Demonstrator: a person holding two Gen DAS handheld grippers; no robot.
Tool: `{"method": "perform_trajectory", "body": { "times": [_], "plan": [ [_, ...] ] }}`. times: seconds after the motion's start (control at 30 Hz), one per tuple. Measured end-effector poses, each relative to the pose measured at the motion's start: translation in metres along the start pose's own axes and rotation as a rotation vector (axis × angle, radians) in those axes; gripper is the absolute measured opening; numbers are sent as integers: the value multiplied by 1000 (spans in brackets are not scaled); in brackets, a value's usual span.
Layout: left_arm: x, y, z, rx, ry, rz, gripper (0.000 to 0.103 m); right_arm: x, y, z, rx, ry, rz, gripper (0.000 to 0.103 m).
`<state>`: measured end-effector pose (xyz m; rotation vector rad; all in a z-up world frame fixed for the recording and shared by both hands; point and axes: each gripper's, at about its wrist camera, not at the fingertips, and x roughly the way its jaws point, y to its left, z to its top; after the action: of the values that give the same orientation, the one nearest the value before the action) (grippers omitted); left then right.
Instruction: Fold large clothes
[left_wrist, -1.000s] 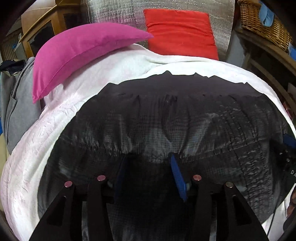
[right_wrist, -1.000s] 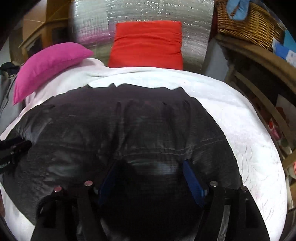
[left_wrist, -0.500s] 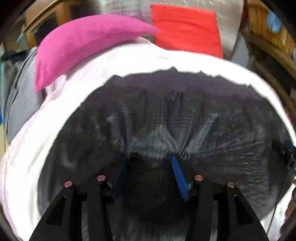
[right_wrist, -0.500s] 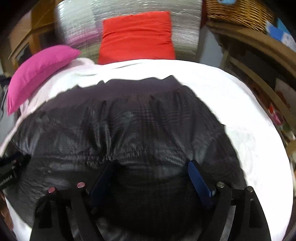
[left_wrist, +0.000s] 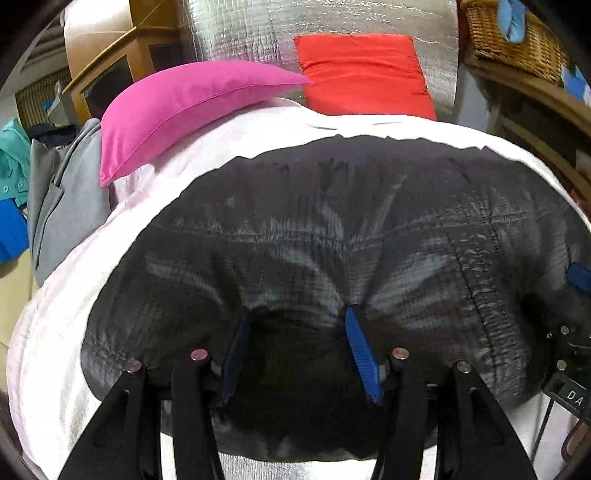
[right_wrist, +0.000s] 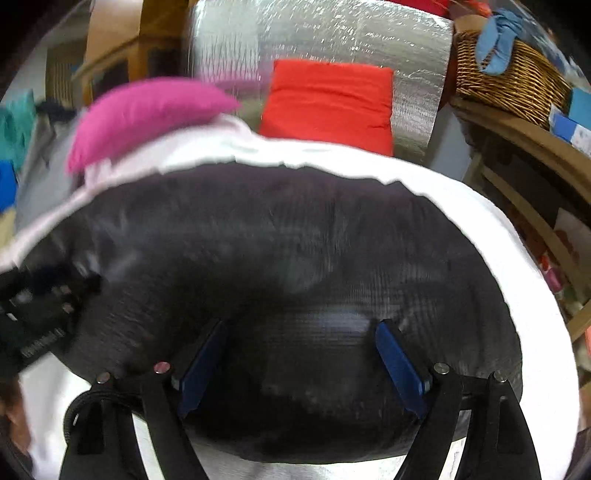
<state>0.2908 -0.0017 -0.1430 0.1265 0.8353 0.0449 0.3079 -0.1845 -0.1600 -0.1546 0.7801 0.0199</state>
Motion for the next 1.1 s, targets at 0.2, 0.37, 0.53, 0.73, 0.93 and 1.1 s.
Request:
{"method": "perform_trajectory", "body": {
  "times": [0.2,0.37,0.53,0.73,0.93,1.1],
  "plan": [
    [-6,0,4,-4,11,-3,55,-6,-11,4,27,19,35,86],
    [-27,7,35,-62,-54,-71,56,-22,-58,47,181,-22,84,87],
    [-8,-21,59,-37,-6,-144,56,21,-93,80,285,70,108,87],
    [28,-51,54,37,39,-85,57,77,-104,72,268,156,41,88],
    [22,-44,62,46,53,-92,57,65,-105,74,294,138,15,90],
    [-17,-11,52,-28,-33,-118,57,4,-100,44,295,19,77,90]
  ]
}}
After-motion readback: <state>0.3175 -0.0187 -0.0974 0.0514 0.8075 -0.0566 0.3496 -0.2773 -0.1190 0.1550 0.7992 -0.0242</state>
